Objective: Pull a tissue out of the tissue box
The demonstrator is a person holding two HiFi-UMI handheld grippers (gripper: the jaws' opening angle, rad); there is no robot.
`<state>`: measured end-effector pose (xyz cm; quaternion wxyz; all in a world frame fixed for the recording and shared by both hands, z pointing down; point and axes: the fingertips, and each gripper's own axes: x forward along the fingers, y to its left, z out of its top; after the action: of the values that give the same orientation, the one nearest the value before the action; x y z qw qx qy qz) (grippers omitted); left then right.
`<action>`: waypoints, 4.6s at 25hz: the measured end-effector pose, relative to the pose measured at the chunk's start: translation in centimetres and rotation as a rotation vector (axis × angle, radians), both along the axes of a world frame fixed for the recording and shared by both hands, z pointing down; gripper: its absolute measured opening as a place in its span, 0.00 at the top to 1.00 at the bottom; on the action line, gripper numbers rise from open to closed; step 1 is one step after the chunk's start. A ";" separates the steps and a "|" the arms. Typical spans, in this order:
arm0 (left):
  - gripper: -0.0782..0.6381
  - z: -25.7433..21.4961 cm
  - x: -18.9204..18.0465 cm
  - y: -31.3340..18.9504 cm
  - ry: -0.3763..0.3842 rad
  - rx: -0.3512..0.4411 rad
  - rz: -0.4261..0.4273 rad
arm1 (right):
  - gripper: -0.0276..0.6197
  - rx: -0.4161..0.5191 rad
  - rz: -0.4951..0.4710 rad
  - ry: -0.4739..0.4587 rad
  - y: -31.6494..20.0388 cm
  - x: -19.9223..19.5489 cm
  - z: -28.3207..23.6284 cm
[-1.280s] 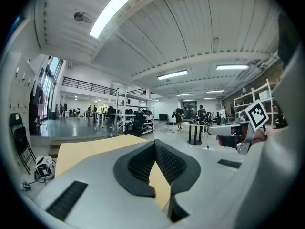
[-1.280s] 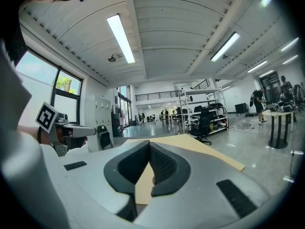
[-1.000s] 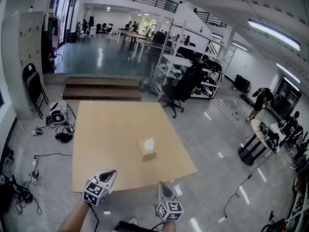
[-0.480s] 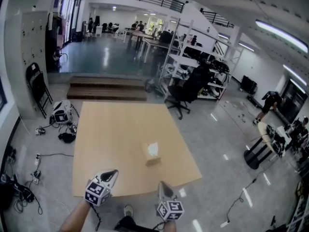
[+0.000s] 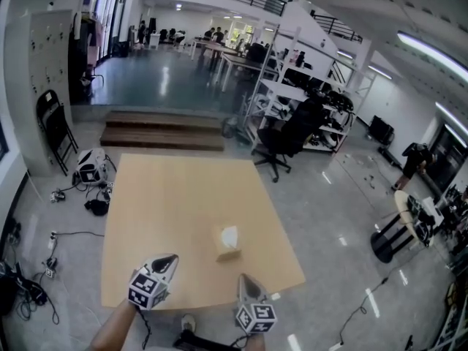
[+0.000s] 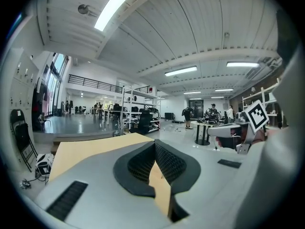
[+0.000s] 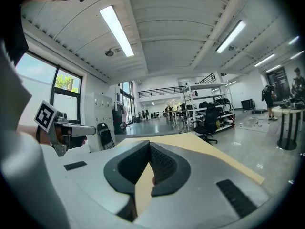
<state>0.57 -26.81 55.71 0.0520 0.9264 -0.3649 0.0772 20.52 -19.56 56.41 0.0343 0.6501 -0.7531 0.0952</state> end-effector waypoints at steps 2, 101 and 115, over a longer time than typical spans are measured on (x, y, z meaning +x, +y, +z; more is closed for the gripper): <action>0.88 0.0 0.5 -1.0 0.003 -0.007 -0.003 | 0.94 -0.006 -0.001 -0.003 -1.0 0.5 0.0; 0.88 15.1 7.9 -15.0 -0.125 -0.331 -0.053 | 0.94 -0.387 -0.108 -0.090 -19.1 5.6 18.5; 0.88 13.7 6.2 -13.9 -0.108 -0.314 -0.066 | 0.95 -0.320 -0.103 -0.071 -19.1 5.0 15.8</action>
<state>6.79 -40.66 69.42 0.1789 0.8888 -0.3809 0.1813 25.53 -38.68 72.20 0.1154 0.5933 -0.7612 0.2349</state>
